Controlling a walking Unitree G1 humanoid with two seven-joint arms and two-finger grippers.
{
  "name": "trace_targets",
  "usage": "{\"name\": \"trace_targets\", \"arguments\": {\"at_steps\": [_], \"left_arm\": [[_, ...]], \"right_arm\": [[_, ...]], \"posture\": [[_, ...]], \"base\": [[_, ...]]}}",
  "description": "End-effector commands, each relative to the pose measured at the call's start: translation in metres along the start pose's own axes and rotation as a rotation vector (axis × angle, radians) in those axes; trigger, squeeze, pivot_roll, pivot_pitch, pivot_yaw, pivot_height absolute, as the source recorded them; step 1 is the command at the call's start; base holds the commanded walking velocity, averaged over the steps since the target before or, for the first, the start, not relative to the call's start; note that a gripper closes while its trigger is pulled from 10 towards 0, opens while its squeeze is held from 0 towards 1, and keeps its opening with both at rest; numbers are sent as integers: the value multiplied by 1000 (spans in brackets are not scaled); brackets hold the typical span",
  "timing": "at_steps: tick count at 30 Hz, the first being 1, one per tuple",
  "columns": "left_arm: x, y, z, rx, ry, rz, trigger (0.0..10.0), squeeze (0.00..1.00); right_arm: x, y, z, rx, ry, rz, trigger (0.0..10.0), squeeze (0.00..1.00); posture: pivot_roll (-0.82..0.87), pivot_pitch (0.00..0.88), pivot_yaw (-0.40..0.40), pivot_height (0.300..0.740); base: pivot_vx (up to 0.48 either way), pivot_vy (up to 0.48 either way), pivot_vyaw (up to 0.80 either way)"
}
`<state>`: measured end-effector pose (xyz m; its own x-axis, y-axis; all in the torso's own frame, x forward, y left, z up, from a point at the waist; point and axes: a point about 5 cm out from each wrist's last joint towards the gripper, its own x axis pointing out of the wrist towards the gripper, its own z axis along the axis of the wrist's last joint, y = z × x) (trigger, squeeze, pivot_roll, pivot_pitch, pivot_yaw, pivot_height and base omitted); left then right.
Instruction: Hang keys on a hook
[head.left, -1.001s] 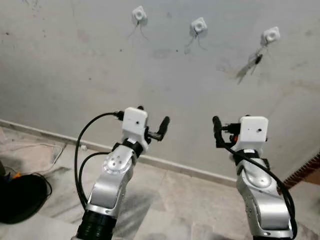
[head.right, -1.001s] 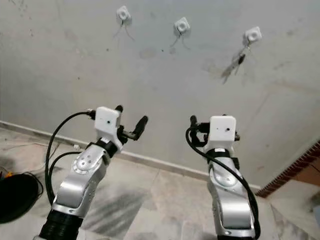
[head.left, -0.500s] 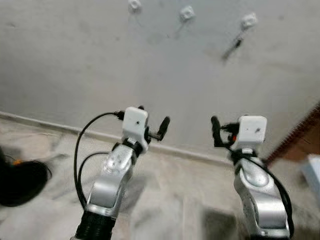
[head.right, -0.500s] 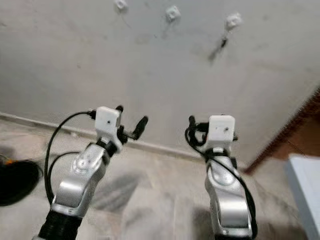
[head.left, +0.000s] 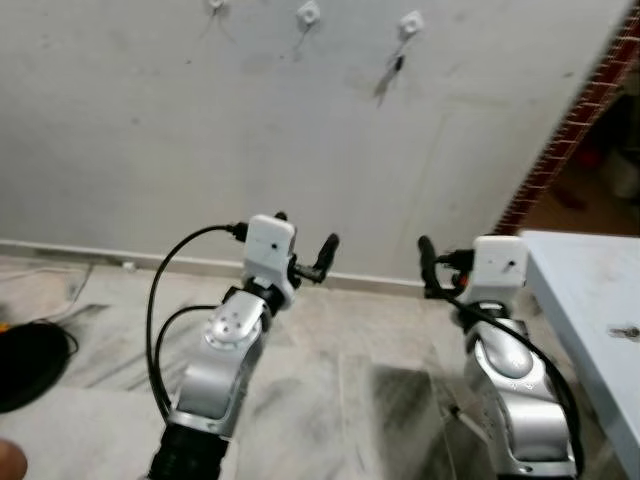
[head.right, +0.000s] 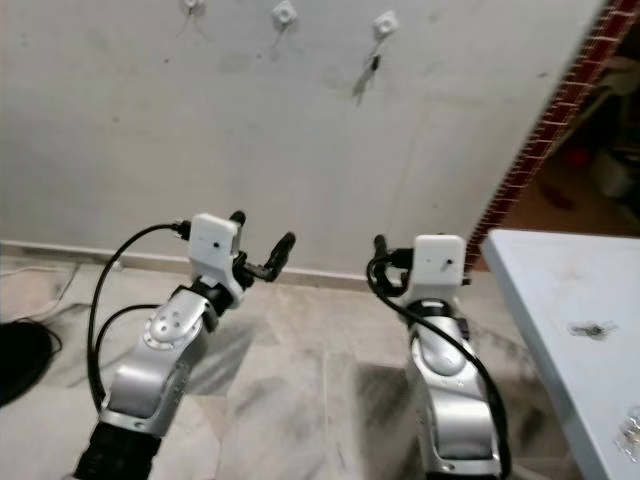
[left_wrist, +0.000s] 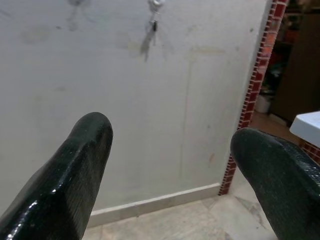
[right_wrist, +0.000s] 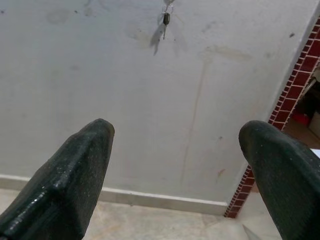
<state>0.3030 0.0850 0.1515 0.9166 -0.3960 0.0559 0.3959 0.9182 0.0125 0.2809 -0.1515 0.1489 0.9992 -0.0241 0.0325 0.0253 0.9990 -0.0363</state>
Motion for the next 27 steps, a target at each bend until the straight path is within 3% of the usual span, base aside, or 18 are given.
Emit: {"name": "trace_targets", "arguments": {"at_steps": [1, 19, 27], "left_arm": [[2, -5, 2, -4, -5, -15, 10000, 0], [2, -7, 2, -1, -4, -25, 10000, 0], [1, -6, 2, -1, -8, -27, 10000, 0]], "right_arm": [[1, -4, 2, -9, -5, -8, 10000, 0], [2, -3, 3, -8, -8, -5, 10000, 0], [3, -2, 3, -9, -10, 0, 10000, 0]], "posture": [[13, 25, -73, 740], [17, 21, -73, 740], [19, 16, -73, 740]], "base": [[-322, 0, 0], [-316, 0, 0], [0, 0, 0]]}}
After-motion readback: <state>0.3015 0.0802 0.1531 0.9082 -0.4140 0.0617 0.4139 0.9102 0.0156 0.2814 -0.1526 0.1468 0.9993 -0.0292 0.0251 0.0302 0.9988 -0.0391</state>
